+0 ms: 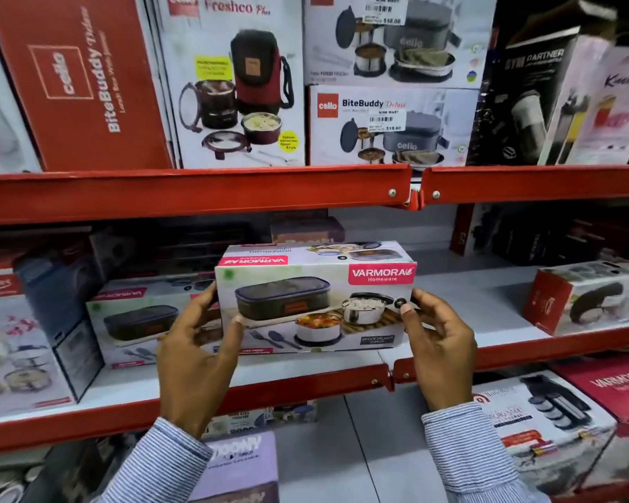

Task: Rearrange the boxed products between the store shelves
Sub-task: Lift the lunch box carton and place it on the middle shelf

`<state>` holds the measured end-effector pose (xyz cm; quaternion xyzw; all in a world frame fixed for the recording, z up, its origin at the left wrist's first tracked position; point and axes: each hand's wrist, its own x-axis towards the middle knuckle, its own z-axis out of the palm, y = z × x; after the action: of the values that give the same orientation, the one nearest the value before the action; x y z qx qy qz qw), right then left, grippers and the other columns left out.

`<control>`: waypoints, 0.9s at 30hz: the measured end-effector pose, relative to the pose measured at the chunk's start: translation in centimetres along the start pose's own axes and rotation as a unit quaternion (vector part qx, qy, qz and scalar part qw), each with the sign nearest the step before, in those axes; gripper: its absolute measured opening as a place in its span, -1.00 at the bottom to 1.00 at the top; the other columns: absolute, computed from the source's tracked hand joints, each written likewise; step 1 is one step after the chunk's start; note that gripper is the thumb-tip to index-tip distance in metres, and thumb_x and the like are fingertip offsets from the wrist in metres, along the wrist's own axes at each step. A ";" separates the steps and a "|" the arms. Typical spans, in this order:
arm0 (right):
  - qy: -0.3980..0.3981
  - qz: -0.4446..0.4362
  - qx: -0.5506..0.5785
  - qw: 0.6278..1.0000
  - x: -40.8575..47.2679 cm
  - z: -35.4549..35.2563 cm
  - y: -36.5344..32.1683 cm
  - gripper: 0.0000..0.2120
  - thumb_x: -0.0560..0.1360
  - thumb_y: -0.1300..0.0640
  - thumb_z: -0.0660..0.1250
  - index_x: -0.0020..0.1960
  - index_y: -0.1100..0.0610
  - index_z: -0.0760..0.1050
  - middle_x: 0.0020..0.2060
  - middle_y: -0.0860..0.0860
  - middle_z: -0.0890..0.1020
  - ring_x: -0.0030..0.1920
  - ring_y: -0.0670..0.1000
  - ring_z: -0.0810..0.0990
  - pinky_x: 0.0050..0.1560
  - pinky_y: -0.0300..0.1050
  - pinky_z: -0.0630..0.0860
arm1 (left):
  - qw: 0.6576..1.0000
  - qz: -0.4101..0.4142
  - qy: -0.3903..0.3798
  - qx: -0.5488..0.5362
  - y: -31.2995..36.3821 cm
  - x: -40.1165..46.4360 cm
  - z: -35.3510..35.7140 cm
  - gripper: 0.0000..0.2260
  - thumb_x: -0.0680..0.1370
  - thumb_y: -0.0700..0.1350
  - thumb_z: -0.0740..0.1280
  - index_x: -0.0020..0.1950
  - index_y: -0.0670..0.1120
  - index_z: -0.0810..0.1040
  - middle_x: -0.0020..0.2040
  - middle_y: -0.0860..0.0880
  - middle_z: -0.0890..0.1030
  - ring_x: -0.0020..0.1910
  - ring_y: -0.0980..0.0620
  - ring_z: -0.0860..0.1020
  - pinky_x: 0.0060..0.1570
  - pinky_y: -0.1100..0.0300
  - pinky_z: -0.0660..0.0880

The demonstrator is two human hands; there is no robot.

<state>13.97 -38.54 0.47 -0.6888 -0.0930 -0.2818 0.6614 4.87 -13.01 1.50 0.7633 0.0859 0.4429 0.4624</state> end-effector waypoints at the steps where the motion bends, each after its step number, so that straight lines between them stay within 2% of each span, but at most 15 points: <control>1: -0.004 0.002 0.001 1.000 -0.1 0.4 -0.2 -0.76 0.51 0.08 0.38 0.17 -0.08 0.58 -0.03 -0.21 0.67 0.00 -0.25 0.64 -0.11 -0.40 0.57 | 1.000 0.003 0.006 0.002 -0.1 0.1 -0.6 -0.53 0.50 -0.14 0.44 0.40 0.06 0.49 0.16 0.07 0.67 0.06 0.25 0.63 -0.01 0.38 0.59; 4: -0.027 0.001 0.005 1.000 -0.8 2.1 -0.7 -0.73 0.51 0.08 0.38 0.21 0.00 0.59 0.00 -0.13 0.68 0.04 -0.19 0.64 -0.13 -0.41 0.57 | 1.000 -0.002 0.023 0.010 -0.9 0.5 -2.3 -0.54 0.50 -0.15 0.45 0.39 0.05 0.50 0.11 0.02 0.69 0.00 0.17 0.66 -0.05 0.41 0.59; 8: -0.059 0.004 0.021 0.998 -2.4 5.2 -1.3 -0.73 0.51 0.09 0.39 0.20 0.01 0.58 0.01 -0.09 0.68 0.05 -0.15 0.64 -0.15 -0.39 0.58 | 0.998 -0.005 0.052 0.021 -2.2 0.8 -5.8 -0.55 0.50 -0.14 0.45 0.38 0.03 0.50 0.10 0.03 0.69 0.00 0.16 0.68 0.02 0.19 0.65; 10: -0.085 0.002 0.025 0.996 -3.6 7.3 -1.4 -0.73 0.50 0.09 0.40 0.19 0.01 0.58 0.01 -0.08 0.68 0.01 -0.19 0.63 -0.24 -0.44 0.57 | 0.997 -0.011 0.078 0.026 -3.1 0.9 -8.0 -0.59 0.50 -0.14 0.45 0.33 0.02 0.50 0.10 0.07 0.68 0.03 0.20 0.67 0.01 0.19 0.65; 11: -0.096 0.001 0.029 0.995 -4.3 8.4 -1.5 -0.74 0.49 0.10 0.41 0.18 -0.01 0.58 0.00 -0.07 0.68 -0.03 -0.21 0.63 -0.26 -0.48 0.56 | 0.995 -0.016 0.088 0.034 -3.6 1.0 -9.0 -0.62 0.49 -0.13 0.45 0.28 0.01 0.50 0.10 0.10 0.68 0.02 0.24 0.67 -0.01 0.21 0.64; 14: -0.122 -0.001 0.038 0.992 -6.5 11.6 -1.3 -0.75 0.47 0.13 0.43 0.13 -0.04 0.58 -0.02 -0.07 0.67 -0.06 -0.29 0.64 -0.26 -0.54 0.51 | 0.991 -0.030 0.100 0.084 -5.3 0.8 -11.6 -0.71 0.49 -0.16 0.45 0.14 0.02 0.46 -0.01 0.28 0.59 -0.10 0.57 0.55 -0.15 0.54 0.51; 15: -0.129 -0.001 0.036 0.991 -7.2 12.6 -1.1 -0.75 0.47 0.13 0.44 0.13 -0.06 0.58 -0.01 -0.08 0.67 -0.05 -0.36 0.61 -0.26 -0.54 0.51 | 0.990 -0.035 0.102 0.096 -6.0 0.8 -12.4 -0.71 0.49 -0.17 0.45 0.14 0.02 0.46 -0.02 0.26 0.60 -0.14 0.59 0.53 -0.21 0.57 0.48; 16: -0.137 0.003 0.034 0.990 -7.8 13.5 -0.8 -0.74 0.46 0.15 0.45 0.11 -0.07 0.57 -0.02 -0.08 0.68 -0.06 -0.42 0.59 -0.25 -0.55 0.51 | 0.988 -0.039 0.105 0.109 -6.8 0.7 -13.0 -0.71 0.50 -0.17 0.45 0.15 0.01 0.46 -0.01 0.19 0.62 -0.15 0.52 0.55 -0.21 0.54 0.47; 19: -0.163 0.021 0.031 0.986 -9.3 15.5 0.0 -0.76 0.46 0.20 0.45 0.06 -0.06 0.57 -0.05 -0.05 0.68 -0.11 -0.49 0.57 -0.27 -0.58 0.48 | 0.983 -0.052 0.111 0.133 -9.3 0.6 -14.2 -0.71 0.51 -0.16 0.43 0.20 -0.03 0.49 0.03 -0.01 0.67 -0.09 0.09 0.65 -0.10 0.17 0.57; 20: -0.169 0.022 0.025 0.985 -9.7 15.9 0.3 -0.76 0.46 0.22 0.45 0.06 -0.05 0.57 -0.06 -0.05 0.68 -0.11 -0.50 0.56 -0.28 -0.58 0.47 | 0.984 -0.057 0.108 0.131 -10.0 0.6 -14.4 -0.72 0.51 -0.16 0.43 0.20 -0.03 0.50 0.04 -0.04 0.68 -0.09 0.03 0.66 -0.10 0.17 0.59; 23: -0.177 0.026 0.009 0.984 -10.1 16.7 1.1 -0.75 0.46 0.24 0.45 0.06 -0.03 0.58 -0.08 -0.05 0.67 -0.12 -0.44 0.60 -0.30 -0.57 0.48 | 0.984 -0.072 0.092 0.134 -11.2 0.5 -14.7 -0.73 0.51 -0.21 0.43 0.19 -0.05 0.54 0.07 -0.10 0.69 -0.08 0.07 0.67 -0.18 0.49 0.53; 24: -0.177 0.028 0.001 0.984 -10.2 16.9 1.4 -0.76 0.46 0.23 0.45 0.07 -0.02 0.59 -0.09 -0.05 0.67 -0.12 -0.37 0.62 -0.30 -0.57 0.48 | 0.984 -0.072 0.085 0.142 -11.4 0.5 -14.7 -0.72 0.51 -0.22 0.43 0.20 -0.08 0.54 0.09 -0.12 0.68 -0.08 0.05 0.66 -0.18 0.50 0.51; 27: -0.182 0.032 -0.014 0.983 -10.4 17.1 1.9 -0.72 0.46 0.18 0.45 0.00 -0.20 0.55 -0.07 -0.09 0.68 -0.02 -0.19 0.65 -0.28 -0.53 0.52 | 0.979 -0.074 0.071 0.176 -11.6 0.5 -14.6 -0.69 0.49 -0.25 0.44 0.22 -0.17 0.56 0.12 -0.18 0.67 -0.10 0.02 0.59 -0.06 0.25 0.49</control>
<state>10.85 -19.73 -5.87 -0.7406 -0.1862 -0.1317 0.6321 -2.68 2.91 -4.61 0.7911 0.2514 0.4382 0.3448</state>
